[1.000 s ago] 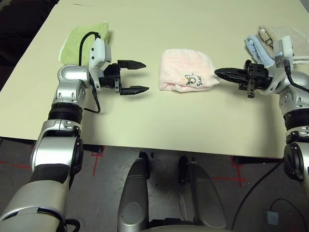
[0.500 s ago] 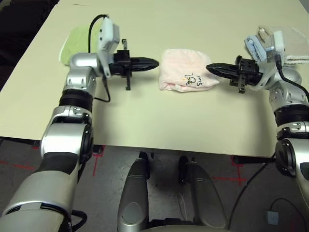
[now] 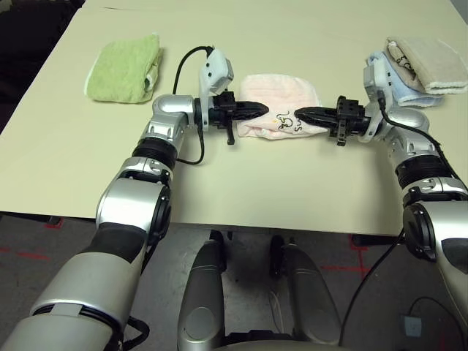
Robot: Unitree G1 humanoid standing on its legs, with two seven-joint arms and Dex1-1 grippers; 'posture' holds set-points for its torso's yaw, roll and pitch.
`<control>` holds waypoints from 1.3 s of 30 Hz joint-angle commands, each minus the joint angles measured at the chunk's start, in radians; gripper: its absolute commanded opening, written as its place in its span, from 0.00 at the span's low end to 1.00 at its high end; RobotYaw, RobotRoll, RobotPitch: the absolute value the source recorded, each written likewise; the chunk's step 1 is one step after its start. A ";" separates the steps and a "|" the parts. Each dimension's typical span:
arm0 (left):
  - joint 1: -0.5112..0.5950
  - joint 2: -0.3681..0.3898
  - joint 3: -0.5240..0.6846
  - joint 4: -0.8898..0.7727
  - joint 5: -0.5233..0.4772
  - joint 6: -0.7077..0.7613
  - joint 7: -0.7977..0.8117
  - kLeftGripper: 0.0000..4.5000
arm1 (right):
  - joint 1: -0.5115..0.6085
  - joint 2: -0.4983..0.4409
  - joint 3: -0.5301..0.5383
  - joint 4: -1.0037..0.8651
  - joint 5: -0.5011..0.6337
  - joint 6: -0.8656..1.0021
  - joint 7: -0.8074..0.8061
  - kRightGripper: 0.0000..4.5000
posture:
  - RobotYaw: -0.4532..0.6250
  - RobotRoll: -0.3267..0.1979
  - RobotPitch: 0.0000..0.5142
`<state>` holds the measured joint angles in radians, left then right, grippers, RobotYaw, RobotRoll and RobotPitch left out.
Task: Fold the towel and set it aside.
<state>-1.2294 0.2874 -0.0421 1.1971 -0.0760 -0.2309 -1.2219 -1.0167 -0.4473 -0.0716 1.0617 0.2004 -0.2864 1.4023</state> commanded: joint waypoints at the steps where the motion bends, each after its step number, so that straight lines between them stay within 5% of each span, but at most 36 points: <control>1: 0.026 0.008 -0.026 0.026 0.052 -0.017 0.009 0.00 | 0.039 0.002 0.008 0.048 -0.029 -0.027 -0.029 0.00 | 0.43 0.62 0.59; 10: 0.016 0.067 -0.030 0.037 0.101 -0.048 -0.013 0.00 | 0.023 -0.029 -0.029 0.052 -0.002 -0.046 -0.033 0.00 | 0.43 0.62 0.58; 16: -0.082 0.050 0.109 0.005 -0.049 0.049 -0.073 0.00 | -0.071 -0.013 -0.129 0.014 0.098 0.050 -0.100 0.00 | 0.43 0.62 0.59; 30: -0.024 -0.052 0.112 0.051 0.005 0.064 0.168 0.00 | -0.098 0.118 -0.046 0.158 -0.077 0.018 -0.488 0.00 | 0.43 0.62 0.61; 39: -0.004 -0.057 0.096 0.086 0.059 0.083 0.359 0.00 | -0.068 0.132 -0.029 0.172 -0.120 0.027 -0.546 0.00 | 0.42 0.62 0.61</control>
<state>-1.2457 0.2353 0.0603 1.2452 -0.0392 -0.1676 -0.8947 -1.1264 -0.3084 -0.1195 1.1950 0.1087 -0.2758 0.8546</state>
